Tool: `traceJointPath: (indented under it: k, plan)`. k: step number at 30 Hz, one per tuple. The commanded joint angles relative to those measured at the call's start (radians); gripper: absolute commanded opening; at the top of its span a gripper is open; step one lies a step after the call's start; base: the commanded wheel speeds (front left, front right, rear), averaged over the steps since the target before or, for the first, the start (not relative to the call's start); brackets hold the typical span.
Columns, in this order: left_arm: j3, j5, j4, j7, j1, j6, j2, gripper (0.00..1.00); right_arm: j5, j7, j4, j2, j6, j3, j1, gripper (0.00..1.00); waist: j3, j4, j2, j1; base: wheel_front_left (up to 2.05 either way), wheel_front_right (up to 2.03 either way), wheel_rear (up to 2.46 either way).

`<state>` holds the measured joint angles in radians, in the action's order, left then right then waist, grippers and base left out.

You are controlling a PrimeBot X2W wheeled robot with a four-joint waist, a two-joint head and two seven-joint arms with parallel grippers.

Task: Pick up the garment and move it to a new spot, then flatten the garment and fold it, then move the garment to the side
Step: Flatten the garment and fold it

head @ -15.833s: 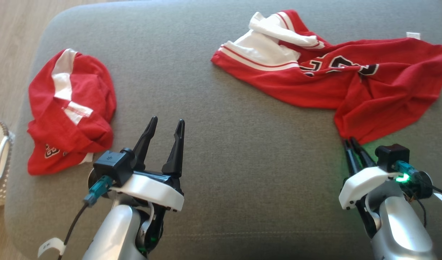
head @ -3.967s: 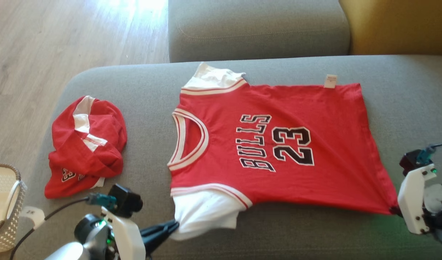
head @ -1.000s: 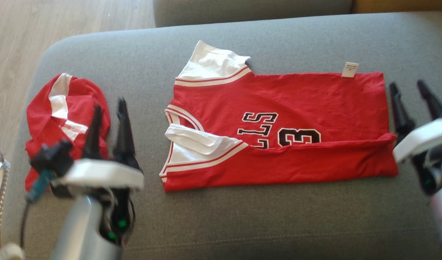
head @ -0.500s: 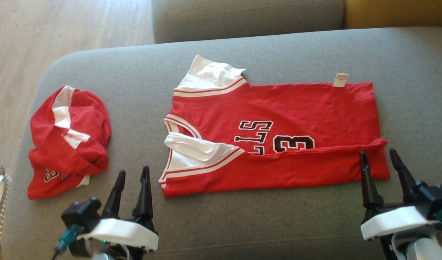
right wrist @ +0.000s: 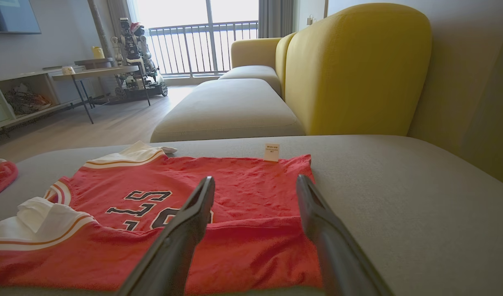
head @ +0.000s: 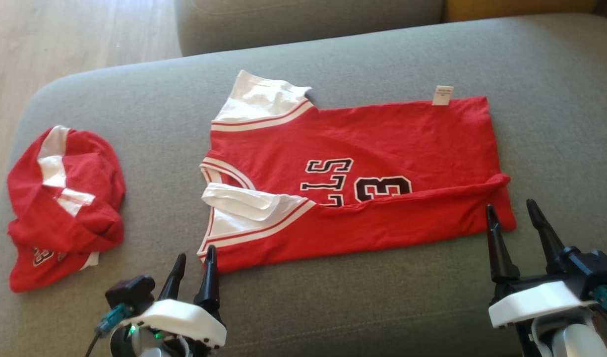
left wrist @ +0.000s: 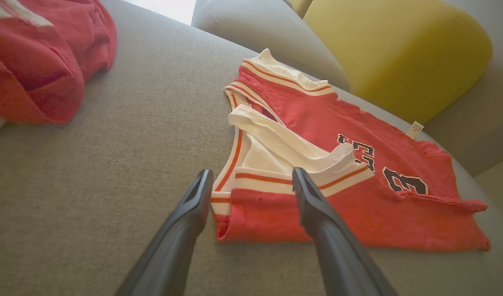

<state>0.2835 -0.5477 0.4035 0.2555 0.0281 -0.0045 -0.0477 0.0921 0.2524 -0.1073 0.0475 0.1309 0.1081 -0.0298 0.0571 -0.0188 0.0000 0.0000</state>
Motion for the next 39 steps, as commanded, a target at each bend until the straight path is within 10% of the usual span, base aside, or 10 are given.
traceJointPath:
  k: [1, 21, 22, 25, 39]
  plan:
    - [-0.025, -0.021, -0.007, 0.006, 0.051, 0.01, -0.003, 1.0, 0.005, 0.009, 0.038, 0.003, 0.0, -0.022, 0.038, 1.0, 0.01, -0.015, 0.0, 0.0, 0.0, 0.0, 0.0]
    - [0.028, 0.022, 0.253, 0.006, 0.177, 0.075, -0.003, 1.0, 0.035, 0.009, 0.066, 0.003, 0.0, 0.012, 0.048, 1.0, 0.051, -0.059, 0.0, 0.0, 0.0, 0.0, 0.0]
    - [0.028, 0.022, 0.255, 0.006, 0.179, 0.074, -0.003, 0.96, 0.036, 0.009, 0.065, 0.003, 0.0, 0.011, 0.05, 1.0, 0.052, -0.059, 0.0, 0.0, 0.0, 0.0, 0.0]
    - [0.034, 0.021, 0.261, 0.006, 0.183, 0.065, -0.003, 0.0, 0.04, 0.009, 0.061, 0.003, 0.0, 0.011, 0.05, 1.0, 0.052, -0.055, 0.0, 0.0, 0.0, 0.0, 0.0]
    - [-0.052, 0.09, 0.008, 0.006, 0.122, 0.047, -0.003, 0.0, 0.361, -0.055, -0.29, 0.003, 0.0, 0.107, 0.174, 1.0, 0.05, 0.002, 0.0, 0.0, 0.0, 0.0, 0.0]
